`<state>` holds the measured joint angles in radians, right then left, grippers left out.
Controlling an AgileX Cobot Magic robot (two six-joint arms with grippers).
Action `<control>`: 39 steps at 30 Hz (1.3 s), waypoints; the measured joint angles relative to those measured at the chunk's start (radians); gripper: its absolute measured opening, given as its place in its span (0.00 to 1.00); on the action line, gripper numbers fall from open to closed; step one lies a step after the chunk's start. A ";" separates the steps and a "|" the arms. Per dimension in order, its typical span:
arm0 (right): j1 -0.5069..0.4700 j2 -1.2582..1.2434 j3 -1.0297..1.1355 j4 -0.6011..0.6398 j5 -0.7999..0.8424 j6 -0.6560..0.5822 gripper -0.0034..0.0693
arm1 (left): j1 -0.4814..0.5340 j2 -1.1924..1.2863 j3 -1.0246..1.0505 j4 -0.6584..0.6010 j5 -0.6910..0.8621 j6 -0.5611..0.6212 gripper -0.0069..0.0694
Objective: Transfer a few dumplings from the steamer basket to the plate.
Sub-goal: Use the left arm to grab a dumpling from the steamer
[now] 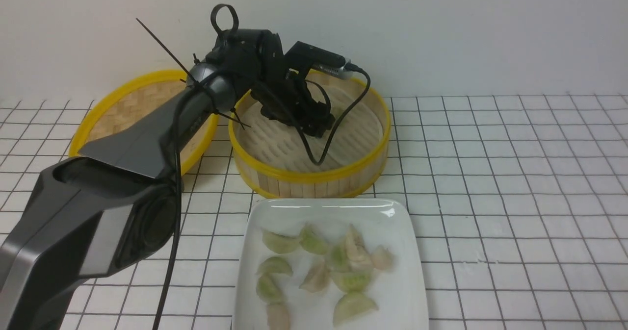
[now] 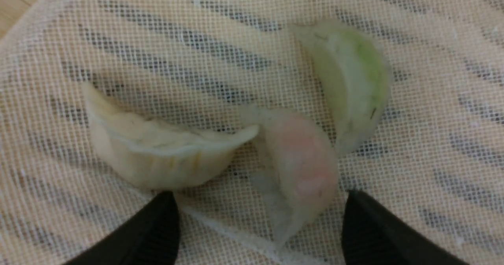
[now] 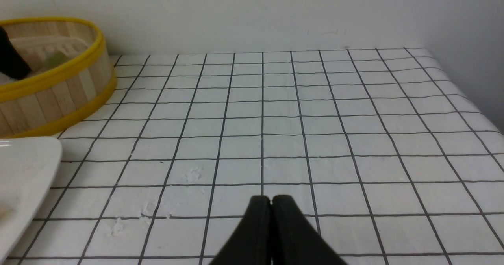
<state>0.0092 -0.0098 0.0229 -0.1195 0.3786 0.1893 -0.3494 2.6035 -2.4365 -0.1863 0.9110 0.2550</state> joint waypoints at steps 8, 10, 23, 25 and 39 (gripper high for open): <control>0.000 0.000 0.000 0.000 0.000 0.000 0.03 | 0.000 0.008 -0.001 -0.039 -0.049 0.008 0.57; 0.000 0.000 0.000 0.000 0.000 0.000 0.03 | 0.000 0.010 -0.001 -0.039 -0.053 0.009 0.51; 0.000 0.000 0.000 0.000 0.000 0.000 0.03 | 0.003 0.019 -0.048 -0.028 0.016 0.010 0.08; 0.000 0.000 0.000 0.000 0.000 0.000 0.03 | 0.002 0.012 -0.099 0.004 0.074 0.010 0.08; 0.000 0.000 0.000 0.000 0.000 0.000 0.03 | 0.002 -0.025 -0.280 0.037 0.289 0.010 0.08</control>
<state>0.0092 -0.0098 0.0229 -0.1195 0.3786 0.1893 -0.3475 2.5786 -2.7165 -0.1496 1.1997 0.2648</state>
